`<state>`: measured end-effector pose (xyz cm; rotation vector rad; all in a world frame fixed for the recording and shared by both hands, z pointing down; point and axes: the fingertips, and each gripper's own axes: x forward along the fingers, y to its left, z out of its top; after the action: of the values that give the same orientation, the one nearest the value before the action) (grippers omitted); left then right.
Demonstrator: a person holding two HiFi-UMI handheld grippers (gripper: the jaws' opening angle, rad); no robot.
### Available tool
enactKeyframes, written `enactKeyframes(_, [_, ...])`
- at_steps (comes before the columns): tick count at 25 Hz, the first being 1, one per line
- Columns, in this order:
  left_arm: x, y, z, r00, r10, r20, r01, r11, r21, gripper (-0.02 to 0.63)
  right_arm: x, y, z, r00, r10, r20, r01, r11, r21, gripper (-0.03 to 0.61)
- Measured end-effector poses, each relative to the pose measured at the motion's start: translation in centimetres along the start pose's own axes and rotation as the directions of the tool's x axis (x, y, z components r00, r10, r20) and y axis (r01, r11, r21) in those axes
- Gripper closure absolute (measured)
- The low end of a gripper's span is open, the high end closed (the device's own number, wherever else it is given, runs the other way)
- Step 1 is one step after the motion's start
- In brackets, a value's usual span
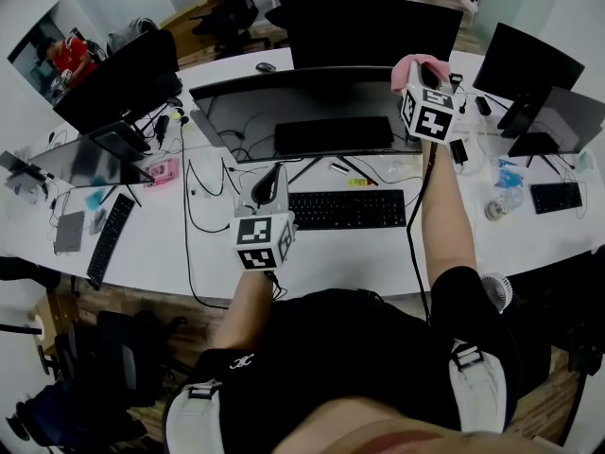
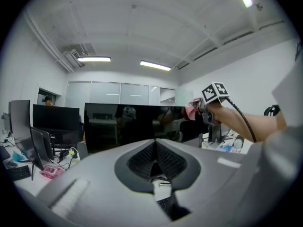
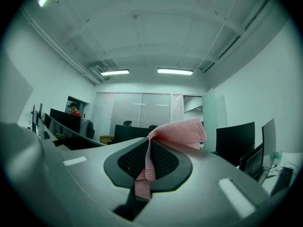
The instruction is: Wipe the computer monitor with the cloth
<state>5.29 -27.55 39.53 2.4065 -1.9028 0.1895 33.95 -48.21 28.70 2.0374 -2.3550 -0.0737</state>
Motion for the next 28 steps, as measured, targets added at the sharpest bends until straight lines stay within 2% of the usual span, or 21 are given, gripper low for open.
enactKeyframes(8, [1.8,-2.5,-0.2,1.0,-0.022,-0.01,0.022,1.0,0.001,0.565,-0.1,-7.7,-0.5,0.995,-0.095,-0.009,0.095,0.995,0.017,0.569])
enactKeyframes(12, [2.8,-3.8,0.2,0.999,-0.044,-0.002,0.044,0.999,-0.004,0.565,-0.2,-10.0,-0.7,0.993,-0.117,-0.014,0.117,0.993,-0.013,0.569])
enactKeyframes(15, [3.2,-4.7,-0.1,0.998,-0.059,-0.006,0.059,0.998,-0.008,0.565,-0.3,-11.8,-0.8,0.992,-0.127,-0.02,0.127,0.992,0.004,0.569])
enactKeyframes(22, [3.6,-5.6,-0.2,0.997,-0.072,-0.015,0.072,0.997,-0.007,0.565,-1.0,-13.9,-1.6,0.987,-0.157,-0.033,0.157,0.987,0.014,0.569])
enactKeyframes(28, [3.6,-5.7,-0.7,0.997,-0.068,-0.037,0.068,0.998,-0.006,0.565,-1.0,-13.7,-5.7,0.988,-0.123,-0.096,0.125,0.992,0.016,0.569])
